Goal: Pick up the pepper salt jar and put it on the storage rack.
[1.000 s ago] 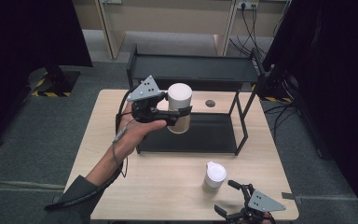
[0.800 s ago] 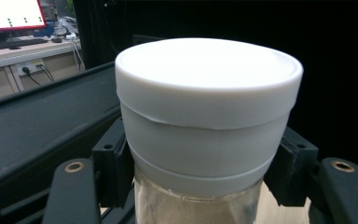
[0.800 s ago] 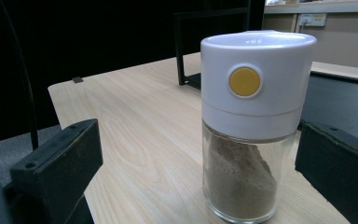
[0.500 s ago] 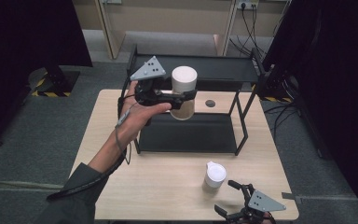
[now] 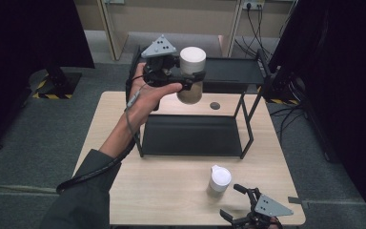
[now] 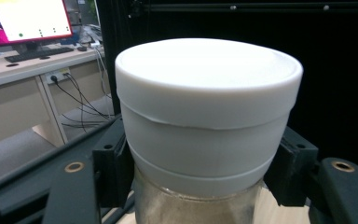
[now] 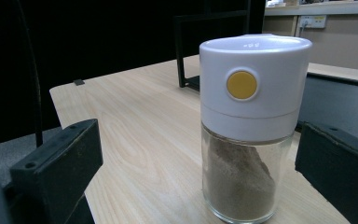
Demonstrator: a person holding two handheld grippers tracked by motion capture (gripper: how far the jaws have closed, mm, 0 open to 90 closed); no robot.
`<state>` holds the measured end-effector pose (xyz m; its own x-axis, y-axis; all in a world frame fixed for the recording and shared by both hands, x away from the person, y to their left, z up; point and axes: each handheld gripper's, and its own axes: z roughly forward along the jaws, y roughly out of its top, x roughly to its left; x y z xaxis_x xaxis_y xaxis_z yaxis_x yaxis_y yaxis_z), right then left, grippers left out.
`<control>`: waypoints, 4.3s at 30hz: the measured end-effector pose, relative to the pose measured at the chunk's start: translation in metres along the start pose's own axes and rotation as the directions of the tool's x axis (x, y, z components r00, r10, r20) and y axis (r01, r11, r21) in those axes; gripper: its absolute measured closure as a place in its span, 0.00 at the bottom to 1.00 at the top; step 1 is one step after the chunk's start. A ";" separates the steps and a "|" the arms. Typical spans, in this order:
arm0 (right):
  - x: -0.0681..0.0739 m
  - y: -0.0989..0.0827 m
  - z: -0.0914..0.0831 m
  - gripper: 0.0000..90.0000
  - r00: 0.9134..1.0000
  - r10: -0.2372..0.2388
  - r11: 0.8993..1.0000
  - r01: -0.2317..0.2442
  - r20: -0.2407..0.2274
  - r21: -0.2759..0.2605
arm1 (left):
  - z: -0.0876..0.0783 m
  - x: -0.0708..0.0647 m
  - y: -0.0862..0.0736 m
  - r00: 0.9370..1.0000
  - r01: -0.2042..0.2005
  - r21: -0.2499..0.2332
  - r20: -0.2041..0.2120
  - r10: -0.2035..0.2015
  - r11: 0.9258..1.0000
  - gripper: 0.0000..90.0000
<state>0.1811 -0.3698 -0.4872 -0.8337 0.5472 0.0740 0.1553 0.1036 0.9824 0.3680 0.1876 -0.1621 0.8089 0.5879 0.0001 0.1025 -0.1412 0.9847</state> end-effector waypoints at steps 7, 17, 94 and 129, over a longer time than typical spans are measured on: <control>-0.001 0.000 0.000 0.01 1.000 0.001 1.000 -0.001 -0.001 0.000 | 0.010 0.004 0.011 0.999 0.013 0.001 -0.049 -0.013 1.000 0.39; -0.001 0.000 0.000 0.01 1.000 0.001 1.000 -0.001 -0.009 -0.003 | 0.030 0.004 0.019 0.991 0.025 -0.006 -0.131 -0.026 1.000 0.39; 0.000 0.001 0.002 0.01 0.999 -0.012 1.000 0.012 -0.035 -0.001 | 0.036 -0.010 0.004 0.942 0.107 -0.032 -0.317 -0.112 0.994 0.00; 0.001 0.001 0.003 0.01 0.999 -0.011 1.000 0.011 -0.030 0.001 | -0.003 -0.066 -0.075 1.000 0.023 -0.027 0.017 -0.023 0.999 0.02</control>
<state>0.1821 -0.3673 -0.4870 -0.8510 0.5207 0.0683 0.1465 0.1105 0.9830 0.3049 0.1621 -0.2358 0.8162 0.5772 -0.0251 0.1053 -0.1059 0.9888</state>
